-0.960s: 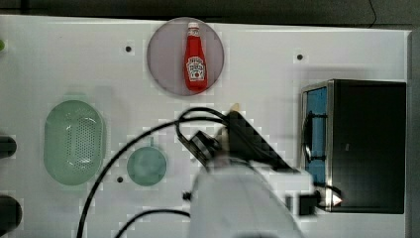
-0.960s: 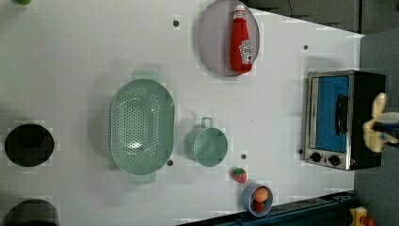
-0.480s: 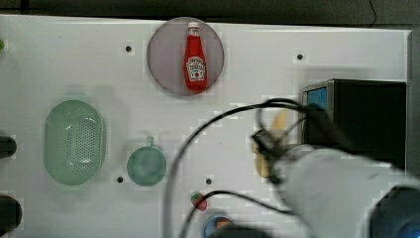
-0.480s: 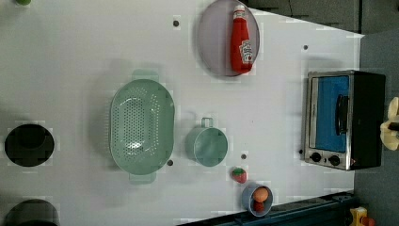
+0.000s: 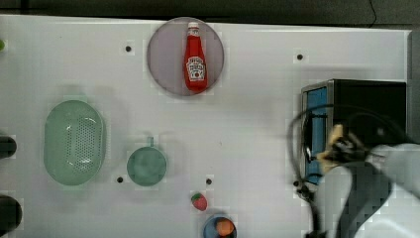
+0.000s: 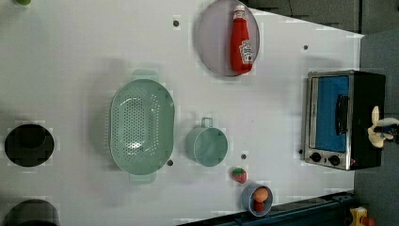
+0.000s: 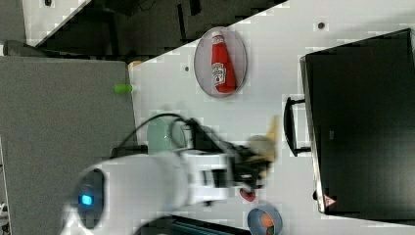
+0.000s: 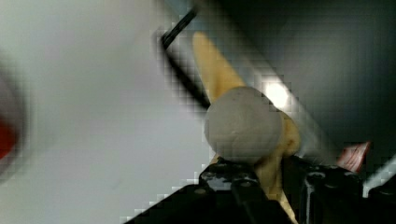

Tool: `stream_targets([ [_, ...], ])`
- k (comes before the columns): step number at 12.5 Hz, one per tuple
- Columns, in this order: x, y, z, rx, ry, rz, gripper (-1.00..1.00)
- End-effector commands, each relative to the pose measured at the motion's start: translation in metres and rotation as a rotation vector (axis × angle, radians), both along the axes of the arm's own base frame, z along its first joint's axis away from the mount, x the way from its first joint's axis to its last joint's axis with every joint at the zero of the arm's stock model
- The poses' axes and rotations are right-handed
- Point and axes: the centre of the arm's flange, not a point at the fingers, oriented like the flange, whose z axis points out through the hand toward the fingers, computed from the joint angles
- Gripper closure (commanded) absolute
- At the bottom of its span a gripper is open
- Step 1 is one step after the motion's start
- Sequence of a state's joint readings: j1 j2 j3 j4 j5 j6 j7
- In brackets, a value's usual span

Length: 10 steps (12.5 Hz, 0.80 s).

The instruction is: Pick banana from table and place on oven.

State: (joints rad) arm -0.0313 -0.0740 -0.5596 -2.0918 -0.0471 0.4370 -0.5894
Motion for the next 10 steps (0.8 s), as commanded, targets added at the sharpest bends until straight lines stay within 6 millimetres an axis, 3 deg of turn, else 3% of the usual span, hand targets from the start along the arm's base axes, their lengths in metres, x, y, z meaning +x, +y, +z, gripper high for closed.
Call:
stream_targets([
  [1,0.003,-0.048,0.028,-0.103,-0.102,0.242,0.50],
  [4,0.012,-0.080,0.012,-0.145,-0.040,0.307,0.50],
  [7,0.023,-0.089,0.005,-0.165,-0.006,0.354,0.44],
  [10,0.022,-0.088,0.000,-0.148,-0.005,0.346,-0.21],
])
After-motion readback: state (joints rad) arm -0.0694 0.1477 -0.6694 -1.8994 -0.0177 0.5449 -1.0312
